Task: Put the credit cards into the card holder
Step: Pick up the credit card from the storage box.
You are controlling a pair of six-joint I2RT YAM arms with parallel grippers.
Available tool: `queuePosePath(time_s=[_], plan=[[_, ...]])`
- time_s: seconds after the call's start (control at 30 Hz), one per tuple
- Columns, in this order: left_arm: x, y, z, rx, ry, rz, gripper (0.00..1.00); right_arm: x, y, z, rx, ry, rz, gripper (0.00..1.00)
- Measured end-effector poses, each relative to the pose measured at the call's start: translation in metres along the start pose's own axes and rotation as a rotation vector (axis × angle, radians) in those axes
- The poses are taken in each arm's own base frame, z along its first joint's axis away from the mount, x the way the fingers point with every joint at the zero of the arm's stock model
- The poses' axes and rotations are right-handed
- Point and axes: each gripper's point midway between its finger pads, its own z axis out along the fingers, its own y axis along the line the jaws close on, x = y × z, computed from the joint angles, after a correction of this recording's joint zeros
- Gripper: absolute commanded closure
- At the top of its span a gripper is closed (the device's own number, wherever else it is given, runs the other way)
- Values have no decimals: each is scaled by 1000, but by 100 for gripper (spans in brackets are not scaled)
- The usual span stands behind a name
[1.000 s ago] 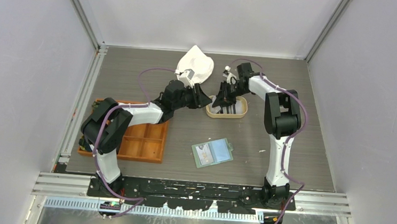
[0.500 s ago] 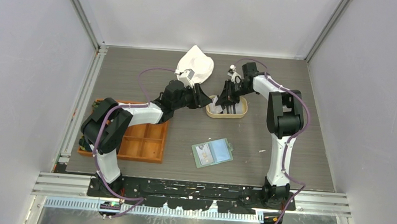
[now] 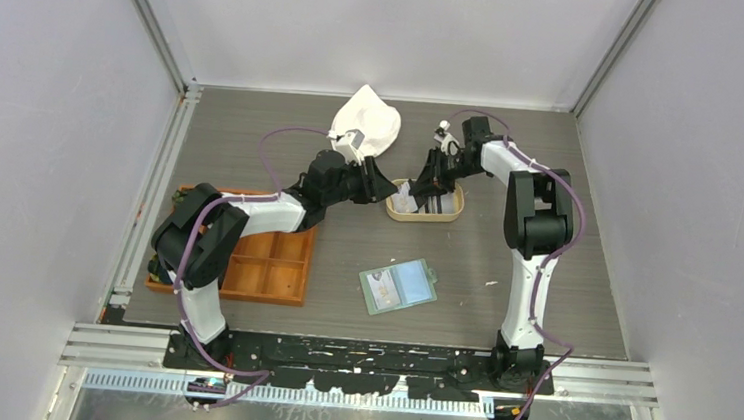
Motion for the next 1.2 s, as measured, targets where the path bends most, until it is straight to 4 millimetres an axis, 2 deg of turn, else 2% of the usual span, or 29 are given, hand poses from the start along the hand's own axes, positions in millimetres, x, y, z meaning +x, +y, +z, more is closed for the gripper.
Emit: queuePosePath(time_s=[0.23, 0.47, 0.73, 1.03, 1.2], plan=[[1, 1, 0, -1, 2, 0, 56, -4, -4, -6, -2, -13, 13, 81], [1, 1, 0, -2, 2, 0, 56, -5, -6, -10, 0, -20, 27, 99], [2, 1, -2, 2, -1, 11, 56, -8, -5, -22, 43, -44, -7, 99], [-6, -14, -16, 67, -42, 49, 54, -16, 11, -61, 171, -123, -172, 99], [-15, -36, -34, 124, -70, 82, 45, -13, 26, -86, 215, -169, -271, 99]])
